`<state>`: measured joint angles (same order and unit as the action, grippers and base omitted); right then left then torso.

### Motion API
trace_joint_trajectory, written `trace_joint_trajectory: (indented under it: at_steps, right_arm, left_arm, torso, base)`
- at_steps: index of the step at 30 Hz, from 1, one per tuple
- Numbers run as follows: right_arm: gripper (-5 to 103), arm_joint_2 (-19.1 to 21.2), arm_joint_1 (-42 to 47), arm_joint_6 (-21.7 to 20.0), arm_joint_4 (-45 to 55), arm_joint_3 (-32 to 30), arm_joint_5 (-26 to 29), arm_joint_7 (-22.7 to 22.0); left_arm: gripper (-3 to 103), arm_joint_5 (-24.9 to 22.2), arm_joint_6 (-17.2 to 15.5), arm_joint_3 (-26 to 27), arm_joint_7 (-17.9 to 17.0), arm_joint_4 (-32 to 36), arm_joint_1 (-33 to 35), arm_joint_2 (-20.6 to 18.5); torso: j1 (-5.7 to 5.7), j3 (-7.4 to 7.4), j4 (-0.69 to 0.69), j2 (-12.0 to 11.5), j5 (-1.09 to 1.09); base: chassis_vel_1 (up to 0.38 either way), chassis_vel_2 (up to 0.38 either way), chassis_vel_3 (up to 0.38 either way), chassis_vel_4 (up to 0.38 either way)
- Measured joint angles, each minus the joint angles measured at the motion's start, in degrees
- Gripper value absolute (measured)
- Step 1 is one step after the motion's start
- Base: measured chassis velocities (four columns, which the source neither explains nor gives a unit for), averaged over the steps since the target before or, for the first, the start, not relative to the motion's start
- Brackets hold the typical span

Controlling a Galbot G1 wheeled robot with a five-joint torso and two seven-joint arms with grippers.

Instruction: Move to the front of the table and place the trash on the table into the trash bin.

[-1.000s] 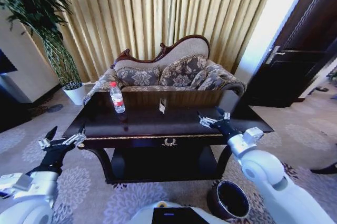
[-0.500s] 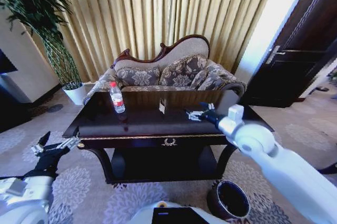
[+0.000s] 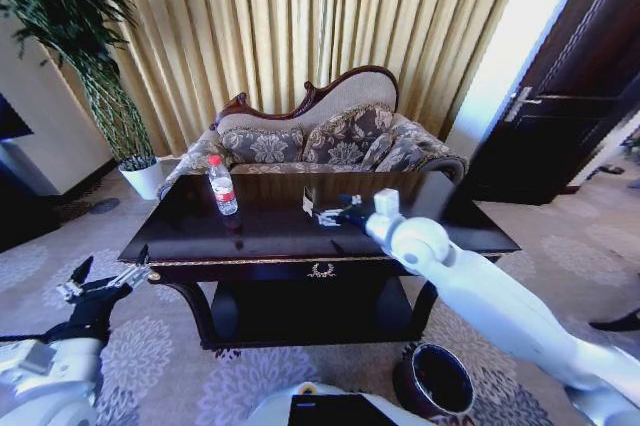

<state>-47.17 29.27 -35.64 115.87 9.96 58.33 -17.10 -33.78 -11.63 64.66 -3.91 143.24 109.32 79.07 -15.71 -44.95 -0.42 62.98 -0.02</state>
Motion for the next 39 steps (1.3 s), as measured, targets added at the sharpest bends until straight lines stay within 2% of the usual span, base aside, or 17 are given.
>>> trace_joint_trajectory:
  at_steps: [7, 11, 18, 39]
  right_arm:
    - [100, -2.78, -2.66, -0.18, -4.84, 2.56, 0.28, -1.20]
    - [100, -4.89, -3.44, -0.51, -6.44, 4.85, 2.61, -4.81]
    - [100, -7.46, -4.29, -0.51, -9.01, 6.59, 3.13, -7.76]
    - [100, -8.10, -3.44, -0.17, -13.01, 6.67, 1.42, -8.26]
  left_arm:
    - [100, 0.00, -0.01, -0.11, -0.03, 0.00, -0.26, -0.05]
    - [100, 0.33, -0.03, -0.58, -0.10, 0.00, -0.44, 0.19]
    - [100, 1.68, -0.06, -1.56, -0.23, 0.00, -0.26, 0.85]
    - [100, 2.49, 0.35, -1.60, -0.15, 0.00, -0.45, 1.44]
  torso:
    - [0.00, 0.00, 0.00, 0.00, 0.00]
    - [0.00, 0.00, -0.01, 0.00, 0.01]
    - [0.00, 0.00, 0.00, 0.00, 0.01]
    - [0.00, 0.01, -0.01, 0.00, 0.01]
  base:
    - [0.000, 0.000, 0.000, 0.000]
    - [0.000, 0.000, 0.000, 0.000]
    - [0.000, 0.000, 0.000, 0.000]
    - [0.000, 0.000, 0.000, 0.000]
